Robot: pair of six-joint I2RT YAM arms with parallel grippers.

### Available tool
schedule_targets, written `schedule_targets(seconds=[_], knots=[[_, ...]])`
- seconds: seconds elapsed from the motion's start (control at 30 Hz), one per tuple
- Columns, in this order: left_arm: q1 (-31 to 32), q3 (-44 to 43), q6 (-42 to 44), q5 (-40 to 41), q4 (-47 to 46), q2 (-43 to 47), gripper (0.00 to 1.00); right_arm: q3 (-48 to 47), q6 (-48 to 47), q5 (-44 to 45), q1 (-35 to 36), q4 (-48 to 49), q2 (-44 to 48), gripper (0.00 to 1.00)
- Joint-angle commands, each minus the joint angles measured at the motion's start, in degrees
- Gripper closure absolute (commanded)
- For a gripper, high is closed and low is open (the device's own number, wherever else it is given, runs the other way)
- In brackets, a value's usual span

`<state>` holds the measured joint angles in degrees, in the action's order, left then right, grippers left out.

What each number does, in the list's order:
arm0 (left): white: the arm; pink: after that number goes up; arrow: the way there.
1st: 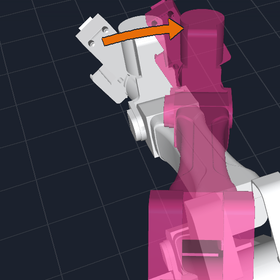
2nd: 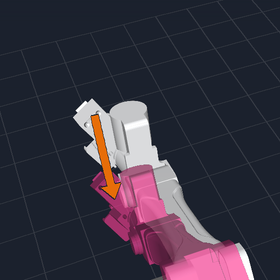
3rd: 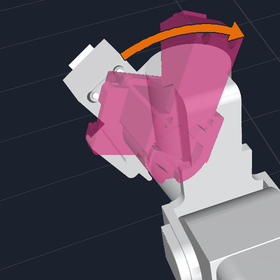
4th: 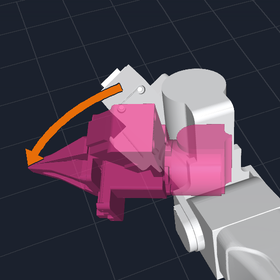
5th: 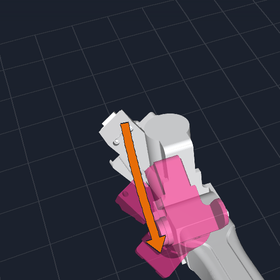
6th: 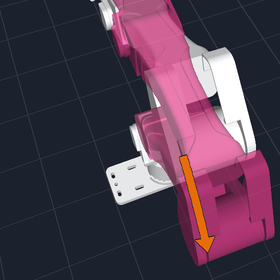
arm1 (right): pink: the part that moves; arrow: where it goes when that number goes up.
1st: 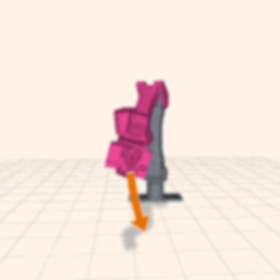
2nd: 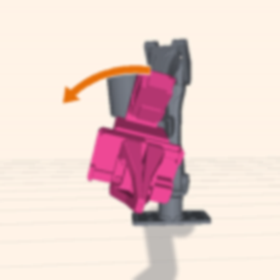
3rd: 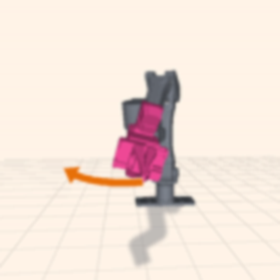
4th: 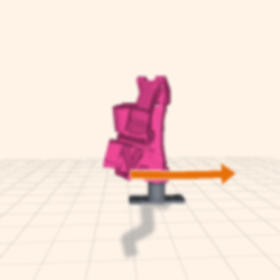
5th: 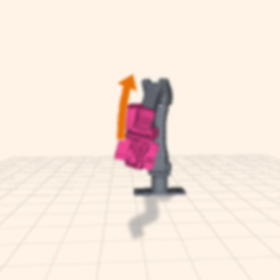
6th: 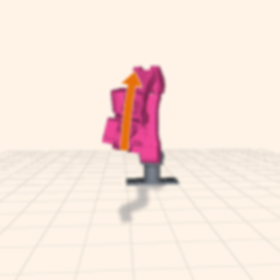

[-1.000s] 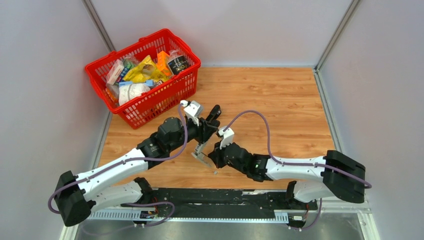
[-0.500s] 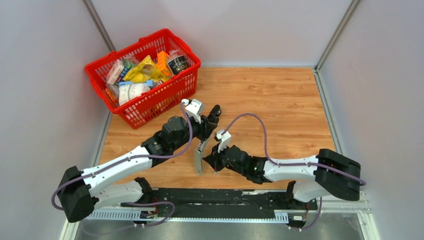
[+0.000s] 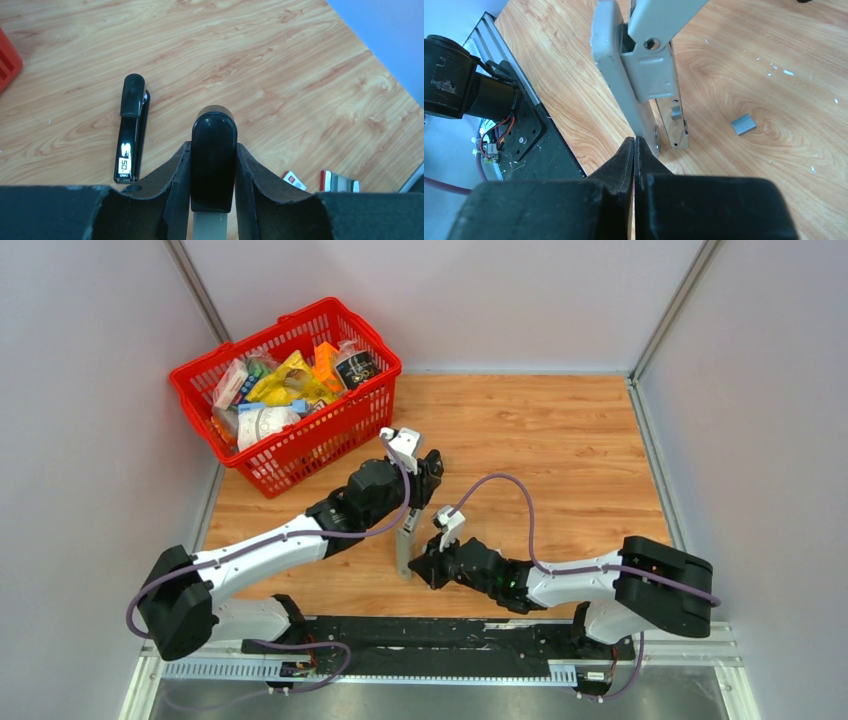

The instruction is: Unload the staples from the stapler

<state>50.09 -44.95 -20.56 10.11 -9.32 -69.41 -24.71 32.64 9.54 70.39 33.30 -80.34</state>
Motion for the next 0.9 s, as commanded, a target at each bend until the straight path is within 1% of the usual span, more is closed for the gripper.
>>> schedule_targets(seconds=[0.0, 0.17, 0.23, 0.27, 0.43, 0.47, 0.57, 0.7, 0.87], knots=[[-0.16, -4.18, -1.24, 0.17, -6.50, 0.06, 1.00, 0.63, 0.58, -0.31, 0.45, 6.25, 0.09, 1.00], [-0.16, -4.80, -1.06, -0.61, -3.52, 1.72, 1.00, 0.45, -0.65, 0.30, 0.54, 3.80, 2.02, 1.00], [-0.16, -5.23, -1.06, -1.32, -1.67, 3.30, 1.00, 0.10, -1.00, 0.30, 0.45, 2.65, 2.38, 1.00], [-0.16, -5.85, -0.98, -1.84, 0.86, 3.75, 1.00, -0.07, -1.18, 0.39, 0.62, 2.21, 2.46, 1.00], [-0.16, -6.99, 0.25, -3.43, 9.05, 10.59, 1.00, -0.51, -1.27, 0.04, 0.45, 1.42, 2.46, 1.00], [-0.25, -7.17, 0.34, -3.34, 11.93, 12.52, 1.00, -0.69, -1.27, -0.05, 0.45, 1.16, 2.46, 1.00], [-0.16, -7.35, 1.22, -2.82, 16.42, 17.10, 1.00, -1.22, -1.62, 0.04, 0.54, -0.25, 2.90, 1.00], [-0.16, -8.84, 2.45, -1.41, 20.65, 21.68, 1.00, -1.83, -2.06, 1.35, 0.54, -3.67, 4.74, 1.00], [-0.16, -9.37, 2.71, -1.58, 22.15, 25.37, 1.00, -2.01, -2.23, 5.65, 0.54, -10.08, 8.52, 1.00]])
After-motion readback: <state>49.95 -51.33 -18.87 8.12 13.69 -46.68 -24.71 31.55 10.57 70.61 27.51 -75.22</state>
